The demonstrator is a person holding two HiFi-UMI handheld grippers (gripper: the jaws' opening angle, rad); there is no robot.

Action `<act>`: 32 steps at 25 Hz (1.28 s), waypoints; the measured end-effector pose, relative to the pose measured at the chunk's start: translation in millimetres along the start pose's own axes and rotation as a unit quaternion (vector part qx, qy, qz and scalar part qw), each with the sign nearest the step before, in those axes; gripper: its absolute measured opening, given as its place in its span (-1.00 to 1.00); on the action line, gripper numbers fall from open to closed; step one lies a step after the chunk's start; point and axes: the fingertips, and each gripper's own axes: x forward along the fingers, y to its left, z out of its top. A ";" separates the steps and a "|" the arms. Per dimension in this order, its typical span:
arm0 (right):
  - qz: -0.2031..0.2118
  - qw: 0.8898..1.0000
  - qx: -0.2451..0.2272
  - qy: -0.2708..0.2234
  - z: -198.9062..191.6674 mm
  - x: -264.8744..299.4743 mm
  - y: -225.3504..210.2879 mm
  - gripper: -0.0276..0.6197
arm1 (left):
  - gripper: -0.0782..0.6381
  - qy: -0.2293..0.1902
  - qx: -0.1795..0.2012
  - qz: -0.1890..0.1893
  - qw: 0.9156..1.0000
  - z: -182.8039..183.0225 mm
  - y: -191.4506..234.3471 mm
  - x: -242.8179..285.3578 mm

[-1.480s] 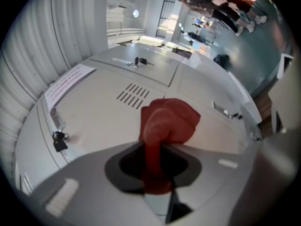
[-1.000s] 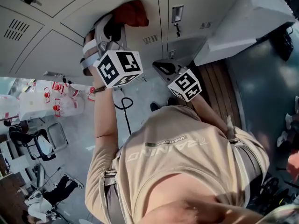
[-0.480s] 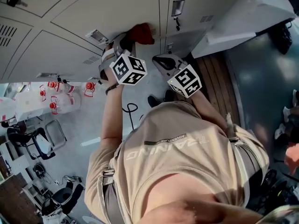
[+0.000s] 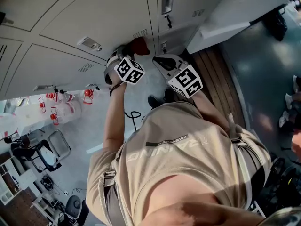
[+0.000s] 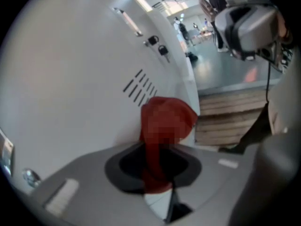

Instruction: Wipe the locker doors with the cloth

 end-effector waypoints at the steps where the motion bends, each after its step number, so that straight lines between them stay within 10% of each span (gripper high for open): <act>1: -0.003 1.000 0.001 0.001 -0.9 -2.1 -0.8 -0.87 | -0.55 0.005 0.000 -0.004 1.000 -4.2 -4.8 5.6; 10: -0.021 1.000 0.008 0.002 -5.9 -16.7 -8.4 -0.87 | -0.55 0.002 0.010 -0.021 1.000 5.0 -16.1 -4.7; 16: -0.009 1.000 0.004 -0.009 -0.8 -13.9 -4.0 -0.87 | -0.55 -0.060 0.039 0.036 0.997 71.1 26.3 -93.3; 32: -0.015 0.999 0.006 -0.036 5.8 -34.8 -13.2 -0.87 | -0.55 -0.158 0.102 0.268 0.945 220.4 187.2 -274.9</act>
